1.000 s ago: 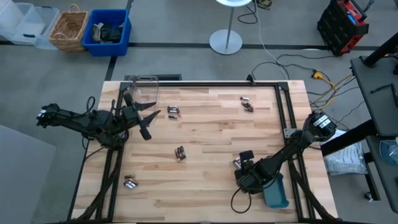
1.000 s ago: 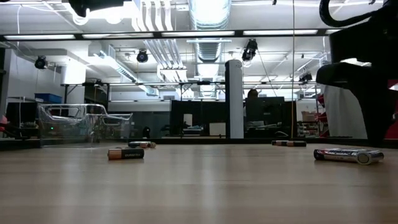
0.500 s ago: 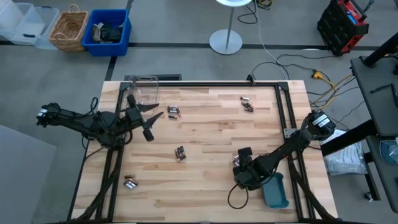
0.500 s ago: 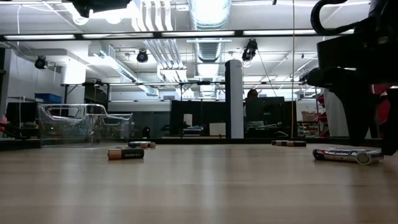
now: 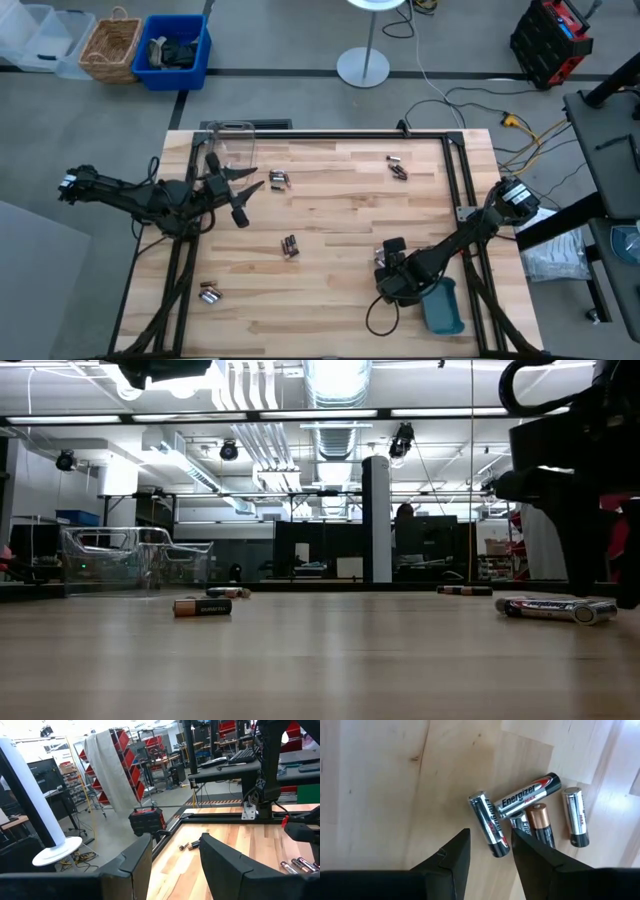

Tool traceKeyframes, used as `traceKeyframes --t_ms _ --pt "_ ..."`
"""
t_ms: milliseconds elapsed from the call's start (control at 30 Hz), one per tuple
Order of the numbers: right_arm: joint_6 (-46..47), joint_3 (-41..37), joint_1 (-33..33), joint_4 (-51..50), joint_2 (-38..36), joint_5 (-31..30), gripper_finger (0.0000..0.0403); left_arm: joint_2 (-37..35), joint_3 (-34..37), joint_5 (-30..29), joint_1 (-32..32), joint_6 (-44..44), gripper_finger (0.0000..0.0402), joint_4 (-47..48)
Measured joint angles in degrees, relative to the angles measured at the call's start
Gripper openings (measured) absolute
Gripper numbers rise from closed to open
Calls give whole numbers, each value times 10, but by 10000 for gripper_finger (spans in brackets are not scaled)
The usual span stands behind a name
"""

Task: Sort batteries
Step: Put the silver and black battery into the transparent bin

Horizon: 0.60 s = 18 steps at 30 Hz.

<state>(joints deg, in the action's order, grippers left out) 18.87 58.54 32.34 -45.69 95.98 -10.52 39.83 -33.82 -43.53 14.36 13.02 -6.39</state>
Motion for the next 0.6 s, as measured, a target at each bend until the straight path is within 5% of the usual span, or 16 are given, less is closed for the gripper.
traceKeyframes --t_ms 600 --pt "10 -4 1 5 0 0 147 3 0 0 0 0 145 0"
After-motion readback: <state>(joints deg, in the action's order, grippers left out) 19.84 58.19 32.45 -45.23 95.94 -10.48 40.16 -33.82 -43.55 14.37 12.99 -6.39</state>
